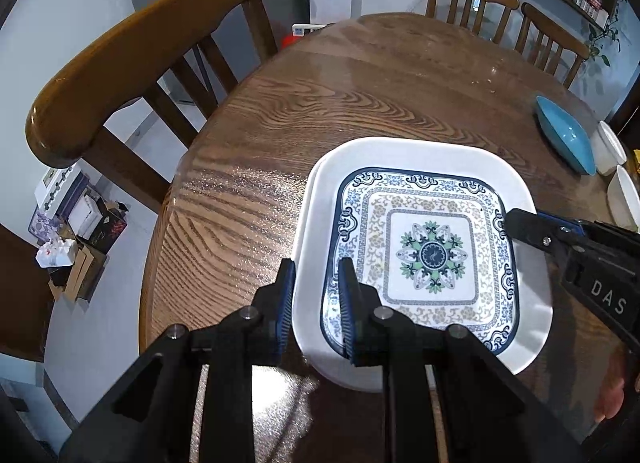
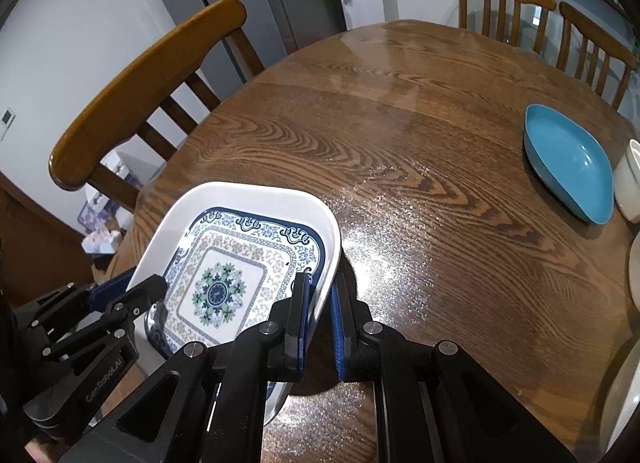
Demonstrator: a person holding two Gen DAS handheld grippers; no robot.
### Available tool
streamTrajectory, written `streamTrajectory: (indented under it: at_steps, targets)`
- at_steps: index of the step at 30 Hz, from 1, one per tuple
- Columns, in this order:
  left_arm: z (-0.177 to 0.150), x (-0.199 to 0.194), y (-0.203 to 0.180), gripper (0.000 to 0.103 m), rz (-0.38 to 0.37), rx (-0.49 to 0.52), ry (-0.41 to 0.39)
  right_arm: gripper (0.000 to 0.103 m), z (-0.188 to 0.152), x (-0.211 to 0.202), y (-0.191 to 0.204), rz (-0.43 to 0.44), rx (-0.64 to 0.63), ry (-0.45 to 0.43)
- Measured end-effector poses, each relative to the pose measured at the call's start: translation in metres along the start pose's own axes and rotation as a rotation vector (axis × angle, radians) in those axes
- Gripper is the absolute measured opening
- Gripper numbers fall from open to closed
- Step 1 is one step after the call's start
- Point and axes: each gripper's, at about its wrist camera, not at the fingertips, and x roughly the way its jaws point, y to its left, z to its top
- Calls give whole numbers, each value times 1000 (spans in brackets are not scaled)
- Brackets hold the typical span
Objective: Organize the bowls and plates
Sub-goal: 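Lower the held plate onto the first patterned plate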
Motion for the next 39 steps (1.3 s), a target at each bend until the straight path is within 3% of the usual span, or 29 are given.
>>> streamTrajectory:
  at_steps: [39]
  targets:
    - [-1, 10, 2, 19, 20, 9, 25, 12, 2, 14, 15, -70, -65, 7]
